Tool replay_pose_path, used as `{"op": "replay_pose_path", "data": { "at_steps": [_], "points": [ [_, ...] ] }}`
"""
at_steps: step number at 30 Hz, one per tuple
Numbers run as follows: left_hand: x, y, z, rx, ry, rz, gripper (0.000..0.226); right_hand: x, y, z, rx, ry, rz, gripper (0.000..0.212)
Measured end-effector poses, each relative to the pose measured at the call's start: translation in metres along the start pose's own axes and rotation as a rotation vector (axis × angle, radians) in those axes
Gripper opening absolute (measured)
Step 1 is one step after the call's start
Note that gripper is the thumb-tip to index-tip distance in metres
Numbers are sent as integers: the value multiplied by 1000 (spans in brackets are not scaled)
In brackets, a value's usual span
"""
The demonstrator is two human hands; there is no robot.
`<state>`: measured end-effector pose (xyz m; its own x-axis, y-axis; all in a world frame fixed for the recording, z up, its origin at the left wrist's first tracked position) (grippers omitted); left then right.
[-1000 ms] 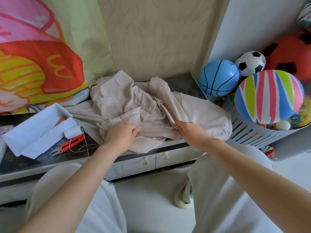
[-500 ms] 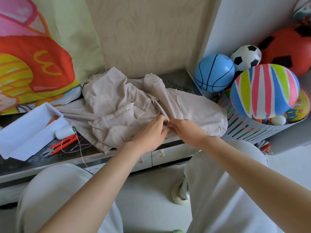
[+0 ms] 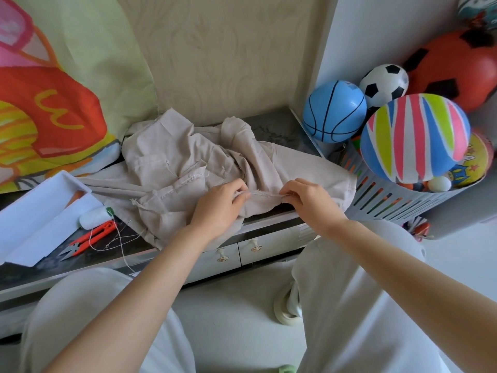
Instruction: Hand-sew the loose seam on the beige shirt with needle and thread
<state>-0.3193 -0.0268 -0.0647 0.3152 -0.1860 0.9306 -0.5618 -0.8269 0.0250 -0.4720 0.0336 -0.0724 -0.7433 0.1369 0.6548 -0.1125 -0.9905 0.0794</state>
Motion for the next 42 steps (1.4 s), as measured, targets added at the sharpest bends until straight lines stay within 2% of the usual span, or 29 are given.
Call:
{"op": "replay_pose_path", "data": {
  "at_steps": [8,12,15,17,22,28,31,39,42],
  "points": [
    [-1,-8,10,8,-87,11,14,-10,9,1,-69,113,112,18],
    [-4,-9,9,24,-22,20,25,-5,12,2,-119,251,58,8],
    [-4,-6,3,2,47,4,37,-5,13,5,-111,260,55,8],
    [-4,-3,-6,-11,47,13,24,-6,14,10,-86,247,60,7],
    [-5,3,-19,12,-95,25,14,-4,17,15,-73,216,82,6],
    [-5,2,-9,82,-286,31,20,-2,17,6,-137,204,92,16],
    [-4,-3,1,110,-231,23,18,-11,16,4,-169,191,120,20],
    [8,-18,35,154,-77,-47,13,-29,28,17,-151,201,120,14],
    [12,-18,48,160,-13,-70,13,-43,35,24,-139,131,155,12]
  ]
}}
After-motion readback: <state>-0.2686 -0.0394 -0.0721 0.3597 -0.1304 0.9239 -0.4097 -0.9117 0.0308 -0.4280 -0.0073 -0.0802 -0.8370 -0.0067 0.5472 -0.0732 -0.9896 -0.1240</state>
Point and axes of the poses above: each hand's wrist, its own y-axis towards the middle knuckle, its own x-axis out of the back of the hand, z = x × y, the point moved 9 cm from there along y, towards the middle knuckle, and after that the axes turned 15 degrees about y, right-handed, at the moved point
